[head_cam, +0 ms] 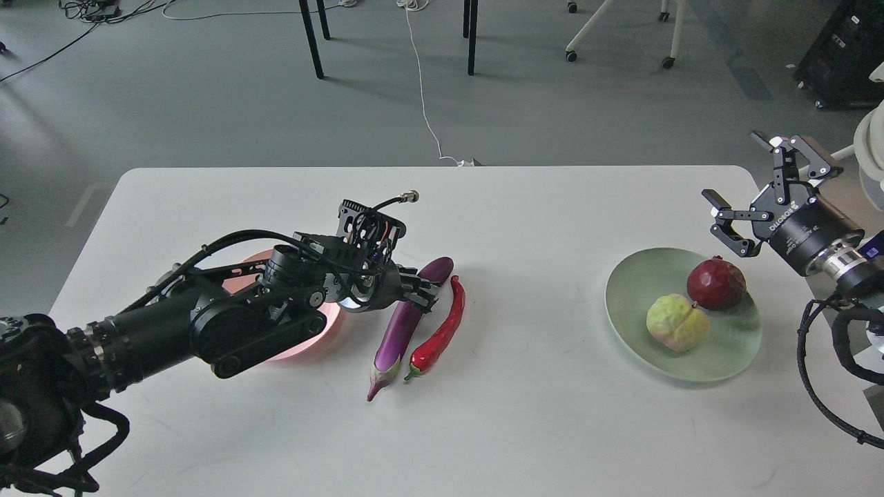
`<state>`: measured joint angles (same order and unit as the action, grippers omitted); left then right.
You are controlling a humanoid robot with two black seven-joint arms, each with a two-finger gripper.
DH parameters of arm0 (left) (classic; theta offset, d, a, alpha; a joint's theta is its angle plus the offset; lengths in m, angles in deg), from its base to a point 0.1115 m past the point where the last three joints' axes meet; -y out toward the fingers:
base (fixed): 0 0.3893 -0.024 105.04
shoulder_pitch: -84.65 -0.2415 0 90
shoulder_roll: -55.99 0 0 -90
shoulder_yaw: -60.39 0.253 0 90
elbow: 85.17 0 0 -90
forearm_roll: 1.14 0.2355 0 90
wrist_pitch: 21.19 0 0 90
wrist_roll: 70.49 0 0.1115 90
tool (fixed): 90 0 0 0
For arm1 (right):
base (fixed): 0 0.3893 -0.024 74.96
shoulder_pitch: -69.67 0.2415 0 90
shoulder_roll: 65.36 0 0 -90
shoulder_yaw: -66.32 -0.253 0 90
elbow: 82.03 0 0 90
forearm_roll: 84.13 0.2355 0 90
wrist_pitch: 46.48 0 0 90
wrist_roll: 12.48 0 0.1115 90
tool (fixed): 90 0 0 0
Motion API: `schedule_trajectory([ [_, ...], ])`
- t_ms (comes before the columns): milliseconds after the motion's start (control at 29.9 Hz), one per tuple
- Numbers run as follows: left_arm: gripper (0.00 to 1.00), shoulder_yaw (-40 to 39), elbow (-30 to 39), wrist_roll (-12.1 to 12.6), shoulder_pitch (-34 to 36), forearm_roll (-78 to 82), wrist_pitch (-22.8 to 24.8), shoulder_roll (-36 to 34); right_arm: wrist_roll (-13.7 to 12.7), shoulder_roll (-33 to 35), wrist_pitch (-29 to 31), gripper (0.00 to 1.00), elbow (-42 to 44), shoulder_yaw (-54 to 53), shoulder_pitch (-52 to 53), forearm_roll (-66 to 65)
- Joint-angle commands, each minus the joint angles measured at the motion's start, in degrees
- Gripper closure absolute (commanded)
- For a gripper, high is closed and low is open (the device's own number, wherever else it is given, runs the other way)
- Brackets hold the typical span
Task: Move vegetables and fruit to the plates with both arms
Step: 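Grasp the purple eggplant with the left gripper and lift it, then lower the eggplant onto the pink plate and release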
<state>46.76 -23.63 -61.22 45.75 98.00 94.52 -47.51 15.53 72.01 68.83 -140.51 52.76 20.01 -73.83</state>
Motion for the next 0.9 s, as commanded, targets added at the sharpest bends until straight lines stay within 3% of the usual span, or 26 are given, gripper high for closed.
schedule_trajectory([
  [0, 0.89, -1.22, 1.56, 0.66, 0.66, -1.57, 0.04, -0.65, -0.01, 0.01, -0.01, 0.02, -0.05, -0.07, -0.09, -0.01],
  [267, 0.89, -1.31, 8.24, -0.56, 10.15, -6.24, 2.29, -11.01, -0.01, -0.16, -0.01, 0.02, 0.04, -0.07, -0.09, -0.01],
  [401, 0.88, -0.61, 10.61, -4.78, 9.54, -6.24, 2.29, -19.88, -0.01, -0.69, -0.01, 0.02, -0.05, -0.07, -0.17, -0.01],
  [635, 0.84, 0.36, 10.18, -8.47, 3.22, -6.33, 2.29, -28.07, -0.01, -0.69, -0.18, 0.02, 0.04, -0.07, -0.17, -0.1],
  [802, 0.75, 0.27, 9.3, -10.76, -1.18, -6.42, 2.29, -29.57, -0.01, -0.6, -0.18, 0.01, 0.13, -0.07, -0.26, -0.01],
  [869, 0.6, 0.27, 8.6, -10.94, -1.53, -6.51, 2.29, -29.57, -0.01, -0.6, -0.18, 0.02, 0.04, -0.07, -0.52, -0.1],
])
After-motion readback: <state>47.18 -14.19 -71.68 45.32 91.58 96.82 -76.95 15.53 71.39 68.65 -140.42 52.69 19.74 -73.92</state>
